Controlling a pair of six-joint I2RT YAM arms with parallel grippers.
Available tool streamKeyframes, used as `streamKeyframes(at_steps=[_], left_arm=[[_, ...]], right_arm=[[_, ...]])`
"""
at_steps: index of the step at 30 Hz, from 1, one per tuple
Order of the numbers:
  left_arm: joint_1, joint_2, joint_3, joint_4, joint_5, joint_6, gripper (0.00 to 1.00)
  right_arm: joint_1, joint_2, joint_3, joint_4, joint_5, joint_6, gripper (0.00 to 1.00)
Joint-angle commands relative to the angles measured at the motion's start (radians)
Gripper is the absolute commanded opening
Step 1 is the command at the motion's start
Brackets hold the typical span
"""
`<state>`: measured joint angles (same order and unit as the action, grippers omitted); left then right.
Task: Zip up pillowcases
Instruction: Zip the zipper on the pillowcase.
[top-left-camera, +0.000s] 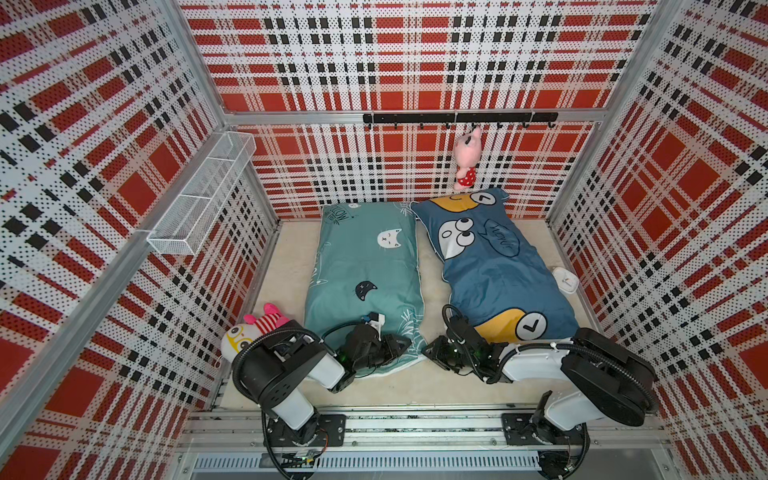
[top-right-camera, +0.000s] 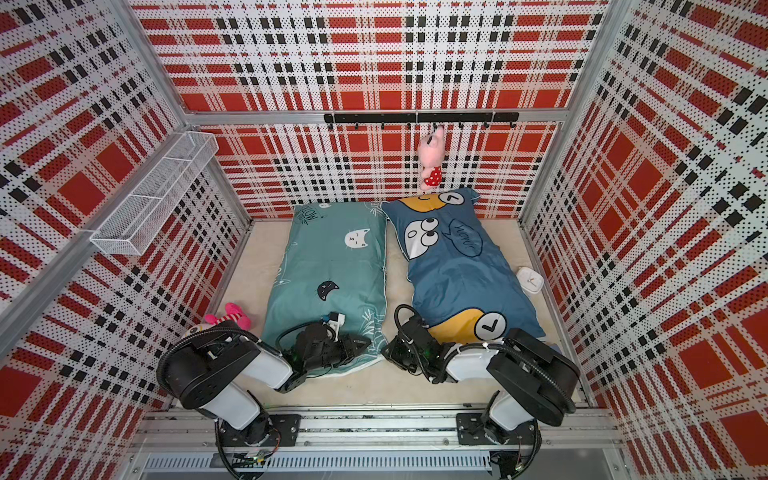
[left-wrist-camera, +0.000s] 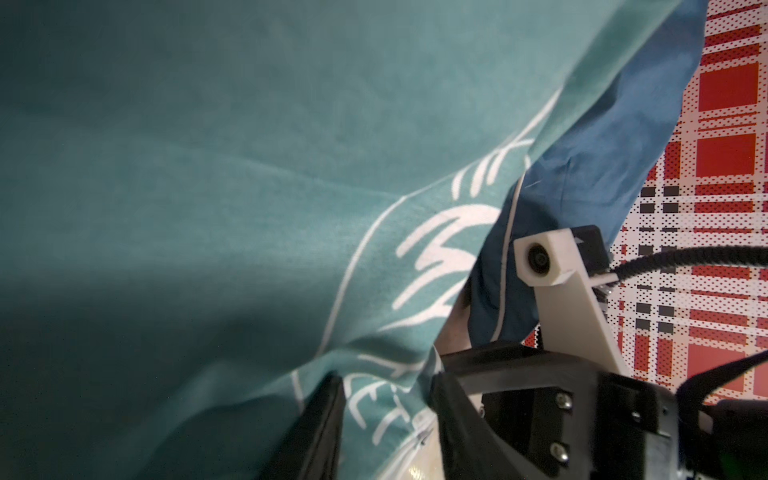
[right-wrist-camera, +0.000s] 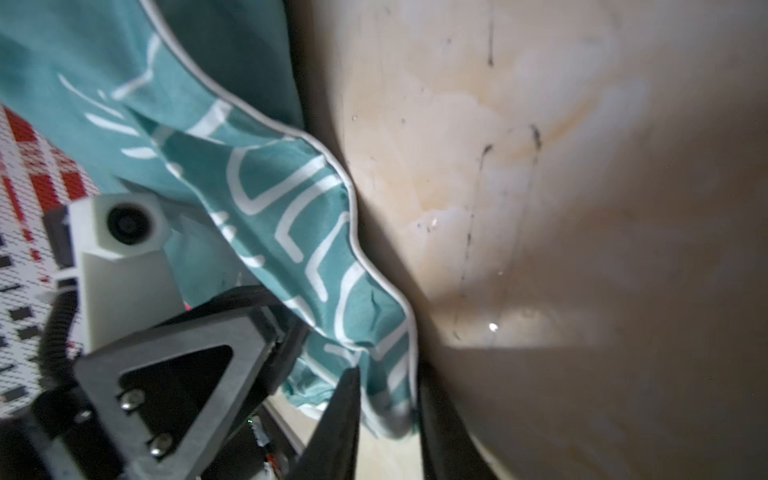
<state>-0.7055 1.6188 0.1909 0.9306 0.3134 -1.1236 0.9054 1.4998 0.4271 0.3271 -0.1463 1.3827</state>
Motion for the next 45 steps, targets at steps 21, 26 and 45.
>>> streamKeyframes(at_steps=[21,26,45], left_arm=[[-0.085,-0.316,0.038,-0.287,0.069,0.048,0.48],[-0.109,-0.297,0.031,-0.196,0.092,0.016,0.47],[-0.114,-0.156,-0.005,0.046,0.096,-0.073,0.46]], right_arm=[[-0.005,-0.154,0.137,-0.298,0.001,-0.122,0.0],[-0.025,-0.17,0.109,-0.239,-0.04,-0.11,0.0],[-0.035,-0.143,0.059,-0.03,-0.127,-0.037,0.0]])
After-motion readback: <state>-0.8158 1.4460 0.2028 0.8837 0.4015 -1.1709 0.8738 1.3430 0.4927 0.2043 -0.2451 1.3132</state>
